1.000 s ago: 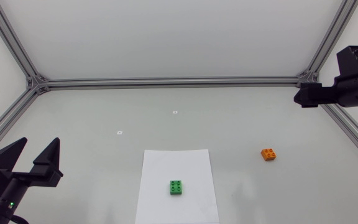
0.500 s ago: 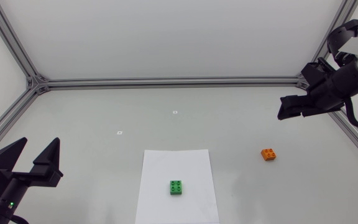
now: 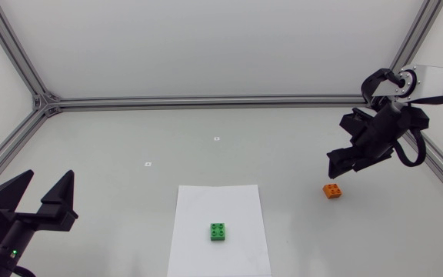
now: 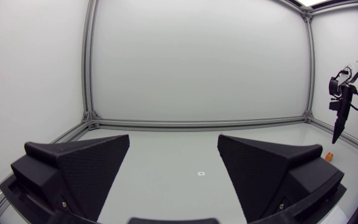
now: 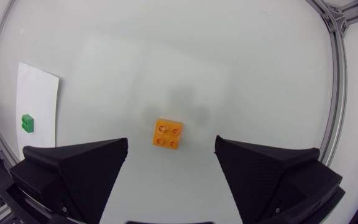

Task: Pick up the orange 2x2 brick with the right arm and stack it on top of the green 2x2 brick in the center

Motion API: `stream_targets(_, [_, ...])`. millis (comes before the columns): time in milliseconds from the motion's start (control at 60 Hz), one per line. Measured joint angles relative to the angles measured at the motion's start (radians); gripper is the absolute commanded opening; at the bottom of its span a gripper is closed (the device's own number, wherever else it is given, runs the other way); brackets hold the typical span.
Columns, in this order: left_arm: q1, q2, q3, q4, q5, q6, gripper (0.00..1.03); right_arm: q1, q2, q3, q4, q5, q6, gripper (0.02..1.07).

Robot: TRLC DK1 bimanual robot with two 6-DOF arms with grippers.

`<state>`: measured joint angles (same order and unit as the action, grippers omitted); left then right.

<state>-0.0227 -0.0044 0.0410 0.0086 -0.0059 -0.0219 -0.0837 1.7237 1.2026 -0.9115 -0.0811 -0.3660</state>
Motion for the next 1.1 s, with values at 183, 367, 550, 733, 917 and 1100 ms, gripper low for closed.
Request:
stream_targets(183, [0.0,0.0,0.0,0.0,0.0,0.0,0.99,0.028,0.043,-0.019,0.052,0.035,0.037,1.02])
stream_targets(367, [0.0,0.0,0.0,0.0,0.0,0.0,0.99,0.036,0.056,-0.069,0.09,0.068,0.076,1.02])
stream_targets(550, [0.0,0.0,0.0,0.0,0.0,0.0,0.99,0.036,0.072,-0.081,0.113,0.071,0.097,1.02])
stream_targets(733, [0.0,0.0,0.0,0.0,0.0,0.0,0.99,0.035,0.114,-0.093,0.132,0.071,0.109,1.01])
stream_targets(917, [0.0,0.0,0.0,0.0,0.0,0.0,0.99,0.035,0.122,-0.094,0.135,0.071,0.116,0.94])
stream_targets(1100, [0.0,0.0,0.0,0.0,0.0,0.0,0.99,0.035,0.124,-0.094,0.141,0.071,0.124,0.84])
